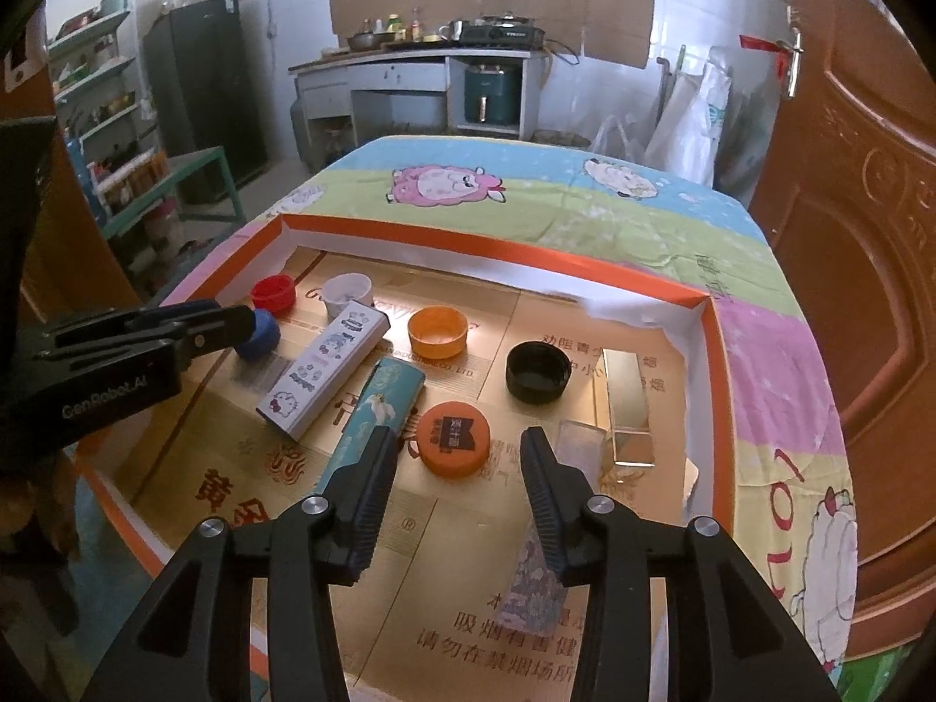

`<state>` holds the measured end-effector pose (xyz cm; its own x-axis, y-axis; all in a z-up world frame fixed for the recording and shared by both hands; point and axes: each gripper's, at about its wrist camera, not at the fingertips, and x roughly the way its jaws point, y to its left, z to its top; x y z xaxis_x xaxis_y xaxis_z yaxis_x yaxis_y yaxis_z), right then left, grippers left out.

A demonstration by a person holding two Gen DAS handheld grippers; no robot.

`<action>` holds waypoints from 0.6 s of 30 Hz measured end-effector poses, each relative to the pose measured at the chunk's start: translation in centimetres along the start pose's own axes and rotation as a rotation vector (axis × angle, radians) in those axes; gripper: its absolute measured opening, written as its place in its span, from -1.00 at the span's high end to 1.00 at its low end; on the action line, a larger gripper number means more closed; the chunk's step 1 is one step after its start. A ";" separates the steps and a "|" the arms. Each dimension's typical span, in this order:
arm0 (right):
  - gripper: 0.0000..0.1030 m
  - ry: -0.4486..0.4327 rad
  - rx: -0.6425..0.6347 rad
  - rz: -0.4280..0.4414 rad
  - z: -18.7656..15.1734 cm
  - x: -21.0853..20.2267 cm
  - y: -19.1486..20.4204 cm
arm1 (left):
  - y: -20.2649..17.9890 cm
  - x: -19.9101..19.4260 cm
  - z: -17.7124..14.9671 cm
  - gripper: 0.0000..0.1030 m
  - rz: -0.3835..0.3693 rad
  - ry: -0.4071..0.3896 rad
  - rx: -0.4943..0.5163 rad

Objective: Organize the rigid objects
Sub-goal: 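Open the right tool to release the orange cap while the left tool releases the blue cap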

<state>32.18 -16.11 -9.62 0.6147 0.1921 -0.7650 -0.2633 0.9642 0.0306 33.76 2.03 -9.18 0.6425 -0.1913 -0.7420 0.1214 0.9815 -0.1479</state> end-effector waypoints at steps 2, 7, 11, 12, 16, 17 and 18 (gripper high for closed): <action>0.12 -0.002 0.006 -0.001 -0.1 -0.3 -0.1 | 0.0 -0.3 -0.1 0.40 -0.001 -0.002 -0.001; 0.12 -0.005 0.024 -0.005 -0.4 -1.2 -0.2 | -0.3 -1.2 -0.4 0.40 -0.009 -0.012 0.001; 0.12 -0.010 0.037 -0.005 -0.7 -1.9 -0.2 | -0.6 -2.0 -0.6 0.40 -0.005 -0.023 0.002; 0.12 -0.011 0.041 -0.005 -0.7 -2.1 -0.2 | -0.7 -2.4 -0.7 0.40 -0.002 -0.027 0.001; 0.12 -0.024 0.057 -0.008 -1.1 -3.1 -0.1 | -1.0 -3.4 -1.2 0.40 -0.004 -0.043 0.000; 0.12 -0.028 0.063 -0.009 -1.2 -3.5 -0.1 | -1.2 -3.7 -1.3 0.40 -0.004 -0.046 0.002; 0.12 -0.031 0.067 -0.009 -1.2 -3.7 -0.1 | -1.3 -3.9 -1.5 0.40 -0.003 -0.049 0.004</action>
<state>29.02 -17.09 -7.58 0.6401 0.1877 -0.7450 -0.2077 0.9759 0.0674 29.99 1.49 -7.03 0.6781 -0.1939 -0.7090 0.1260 0.9810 -0.1477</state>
